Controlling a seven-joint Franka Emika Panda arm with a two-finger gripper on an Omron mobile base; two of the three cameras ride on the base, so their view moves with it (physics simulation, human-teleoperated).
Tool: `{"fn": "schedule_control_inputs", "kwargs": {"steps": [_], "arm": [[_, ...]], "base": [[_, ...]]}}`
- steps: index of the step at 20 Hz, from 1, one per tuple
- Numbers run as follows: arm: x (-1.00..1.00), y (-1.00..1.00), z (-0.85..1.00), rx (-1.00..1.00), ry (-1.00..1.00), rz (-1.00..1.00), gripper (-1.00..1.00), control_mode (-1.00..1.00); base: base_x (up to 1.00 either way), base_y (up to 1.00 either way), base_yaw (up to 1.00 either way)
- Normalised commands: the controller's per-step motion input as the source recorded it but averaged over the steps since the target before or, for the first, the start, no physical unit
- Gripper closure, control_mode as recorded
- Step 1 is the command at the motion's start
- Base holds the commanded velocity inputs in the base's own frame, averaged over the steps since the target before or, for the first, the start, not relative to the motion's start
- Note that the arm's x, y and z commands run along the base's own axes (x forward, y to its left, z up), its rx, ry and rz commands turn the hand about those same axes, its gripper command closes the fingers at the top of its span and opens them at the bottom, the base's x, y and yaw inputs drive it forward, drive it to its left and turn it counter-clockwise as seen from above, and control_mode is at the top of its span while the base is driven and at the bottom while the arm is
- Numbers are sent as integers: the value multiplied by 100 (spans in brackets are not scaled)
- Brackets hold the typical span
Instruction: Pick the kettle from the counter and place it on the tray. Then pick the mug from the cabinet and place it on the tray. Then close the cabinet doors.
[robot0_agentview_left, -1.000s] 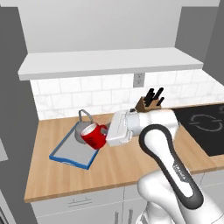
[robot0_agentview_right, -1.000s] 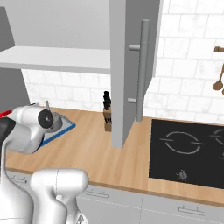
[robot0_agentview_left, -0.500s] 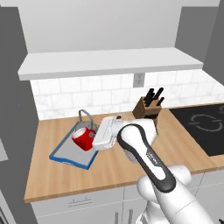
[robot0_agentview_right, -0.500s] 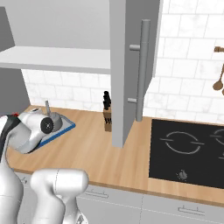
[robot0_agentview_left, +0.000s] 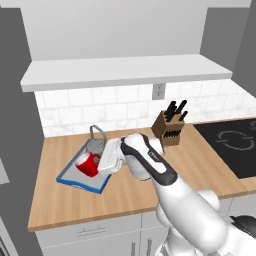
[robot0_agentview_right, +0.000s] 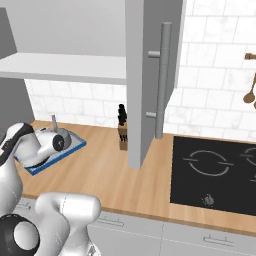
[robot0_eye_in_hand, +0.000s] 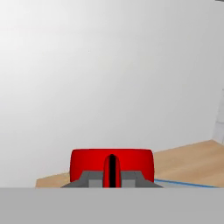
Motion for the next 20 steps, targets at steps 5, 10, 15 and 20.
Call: {"fn": "schedule_control_inputs", "kwargs": {"steps": [5,10,15,20], "arm": [[37,29,-46,-13,0,5,100,-100],[41,12,-32,-6,-4,0,100,-100],[32,21,-14,-1,-10,0,100,-100],[24,32,-16,0,-3,0,100,-100]], "base": [[0,0,0],[0,0,0],[0,0,0],[0,0,0]]}}
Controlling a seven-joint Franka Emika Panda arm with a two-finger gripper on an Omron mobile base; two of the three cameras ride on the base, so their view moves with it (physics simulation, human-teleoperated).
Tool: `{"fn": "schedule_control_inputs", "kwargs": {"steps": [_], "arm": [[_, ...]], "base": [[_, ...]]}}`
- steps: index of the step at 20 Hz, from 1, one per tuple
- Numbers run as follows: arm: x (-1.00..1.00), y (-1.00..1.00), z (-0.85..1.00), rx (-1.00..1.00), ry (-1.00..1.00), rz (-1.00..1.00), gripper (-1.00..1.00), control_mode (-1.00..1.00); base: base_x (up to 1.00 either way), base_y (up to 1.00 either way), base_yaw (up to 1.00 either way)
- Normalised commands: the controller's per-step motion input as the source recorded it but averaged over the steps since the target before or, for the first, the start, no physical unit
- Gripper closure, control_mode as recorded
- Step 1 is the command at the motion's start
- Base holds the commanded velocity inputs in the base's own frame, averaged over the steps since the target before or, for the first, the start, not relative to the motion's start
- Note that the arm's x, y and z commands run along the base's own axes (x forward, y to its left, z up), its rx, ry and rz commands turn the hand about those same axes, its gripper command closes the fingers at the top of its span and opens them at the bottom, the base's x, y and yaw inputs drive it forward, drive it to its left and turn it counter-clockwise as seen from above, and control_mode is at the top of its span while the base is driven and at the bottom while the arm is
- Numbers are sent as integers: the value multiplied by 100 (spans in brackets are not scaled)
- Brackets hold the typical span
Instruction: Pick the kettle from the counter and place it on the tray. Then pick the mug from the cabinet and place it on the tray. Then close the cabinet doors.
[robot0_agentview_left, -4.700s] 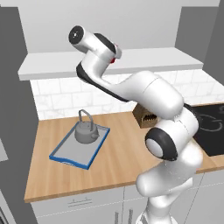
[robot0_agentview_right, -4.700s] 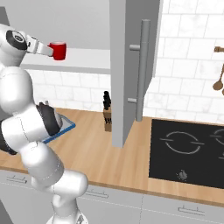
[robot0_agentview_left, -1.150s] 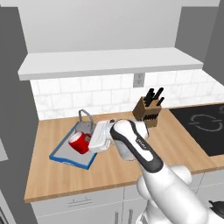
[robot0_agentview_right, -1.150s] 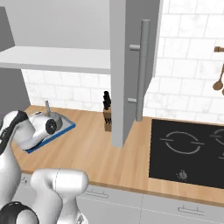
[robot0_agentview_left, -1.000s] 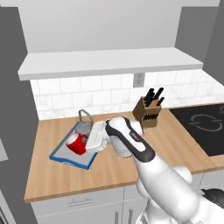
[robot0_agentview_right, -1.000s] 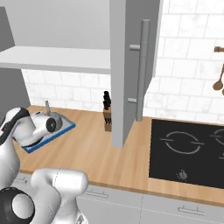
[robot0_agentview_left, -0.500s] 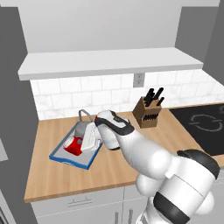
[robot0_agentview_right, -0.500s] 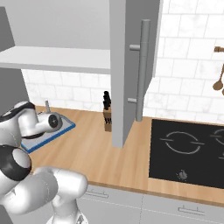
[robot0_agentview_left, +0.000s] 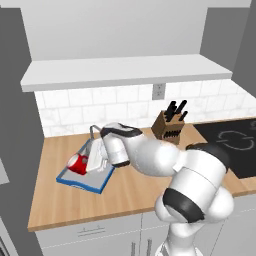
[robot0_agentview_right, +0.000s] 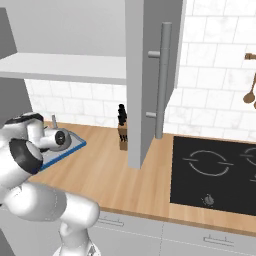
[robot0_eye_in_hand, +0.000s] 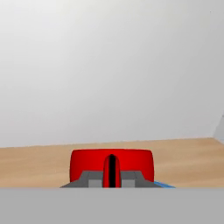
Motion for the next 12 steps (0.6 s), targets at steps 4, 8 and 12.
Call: {"fn": "schedule_control_inputs", "kwargs": {"steps": [4,8,12], "arm": [[43,29,-12,0,0,0,100,-100],[17,13,-25,0,0,0,100,-100],[0,1,-32,0,0,0,100,-100]], "base": [[0,0,0],[0,0,0],[0,0,0]]}}
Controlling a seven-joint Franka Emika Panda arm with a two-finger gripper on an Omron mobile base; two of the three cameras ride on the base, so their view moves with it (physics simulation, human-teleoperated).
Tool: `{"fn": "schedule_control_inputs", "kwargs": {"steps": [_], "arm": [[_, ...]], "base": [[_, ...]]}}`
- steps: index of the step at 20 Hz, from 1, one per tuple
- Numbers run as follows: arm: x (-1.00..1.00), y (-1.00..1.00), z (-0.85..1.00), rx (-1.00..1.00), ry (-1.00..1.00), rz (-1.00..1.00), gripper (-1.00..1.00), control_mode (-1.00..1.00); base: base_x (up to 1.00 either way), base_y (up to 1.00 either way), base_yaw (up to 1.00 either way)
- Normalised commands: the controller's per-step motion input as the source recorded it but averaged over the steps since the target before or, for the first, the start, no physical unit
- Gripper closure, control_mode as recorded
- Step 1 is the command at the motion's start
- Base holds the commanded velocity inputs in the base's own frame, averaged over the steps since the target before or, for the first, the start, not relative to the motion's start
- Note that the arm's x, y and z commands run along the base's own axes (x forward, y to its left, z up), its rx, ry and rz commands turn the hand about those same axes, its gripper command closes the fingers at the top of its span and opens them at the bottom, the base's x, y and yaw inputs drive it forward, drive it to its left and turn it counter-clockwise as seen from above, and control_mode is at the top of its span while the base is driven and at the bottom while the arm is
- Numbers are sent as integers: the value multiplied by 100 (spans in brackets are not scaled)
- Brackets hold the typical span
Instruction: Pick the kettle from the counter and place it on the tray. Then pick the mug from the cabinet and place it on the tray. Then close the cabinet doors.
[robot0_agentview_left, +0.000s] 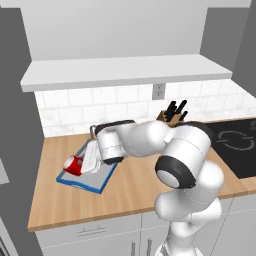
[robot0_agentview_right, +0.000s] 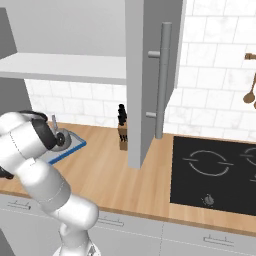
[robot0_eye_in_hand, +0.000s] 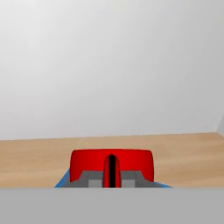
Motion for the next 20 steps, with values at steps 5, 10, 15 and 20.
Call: {"fn": "schedule_control_inputs", "kwargs": {"steps": [5,10,15,20], "arm": [[1,0,-28,0,0,0,100,-100],[3,-4,-24,-1,0,0,100,-100],[-8,-24,-19,-5,0,0,100,-100],[-21,-44,-29,-6,0,0,100,-100]], "base": [[0,0,0],[0,0,0],[0,0,0],[0,0,0]]}}
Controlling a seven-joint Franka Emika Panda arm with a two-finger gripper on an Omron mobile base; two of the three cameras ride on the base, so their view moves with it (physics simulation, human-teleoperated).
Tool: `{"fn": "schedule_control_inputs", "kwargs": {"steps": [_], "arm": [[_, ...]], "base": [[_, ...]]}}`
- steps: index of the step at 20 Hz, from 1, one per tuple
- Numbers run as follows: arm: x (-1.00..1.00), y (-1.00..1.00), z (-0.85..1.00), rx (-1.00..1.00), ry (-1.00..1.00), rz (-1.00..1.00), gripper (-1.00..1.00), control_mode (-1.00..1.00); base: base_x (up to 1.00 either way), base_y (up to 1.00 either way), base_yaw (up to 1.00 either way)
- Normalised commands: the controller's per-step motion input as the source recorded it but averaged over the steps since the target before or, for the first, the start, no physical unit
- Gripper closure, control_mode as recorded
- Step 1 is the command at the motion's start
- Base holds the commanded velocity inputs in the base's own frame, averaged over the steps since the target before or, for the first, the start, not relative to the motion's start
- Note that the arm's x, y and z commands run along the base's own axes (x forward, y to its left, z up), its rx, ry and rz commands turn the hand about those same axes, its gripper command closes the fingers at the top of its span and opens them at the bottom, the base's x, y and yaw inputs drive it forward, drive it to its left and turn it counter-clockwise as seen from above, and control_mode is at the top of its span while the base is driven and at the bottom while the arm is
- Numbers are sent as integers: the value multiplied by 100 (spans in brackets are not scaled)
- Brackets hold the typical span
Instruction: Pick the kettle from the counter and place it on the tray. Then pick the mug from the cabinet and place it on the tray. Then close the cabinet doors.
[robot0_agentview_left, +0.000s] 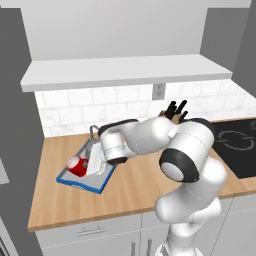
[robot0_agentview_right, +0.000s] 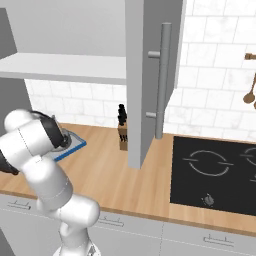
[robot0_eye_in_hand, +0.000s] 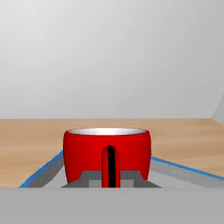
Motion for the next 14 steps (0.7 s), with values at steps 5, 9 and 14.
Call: {"fn": "schedule_control_inputs", "kwargs": {"steps": [5,9,14], "arm": [[-15,-49,-21,-5,0,0,100,-100],[-11,-42,-21,-3,0,0,100,-100],[0,-28,-29,-1,3,0,-100,-100]], "base": [[0,0,0],[0,0,0],[0,0,0]]}}
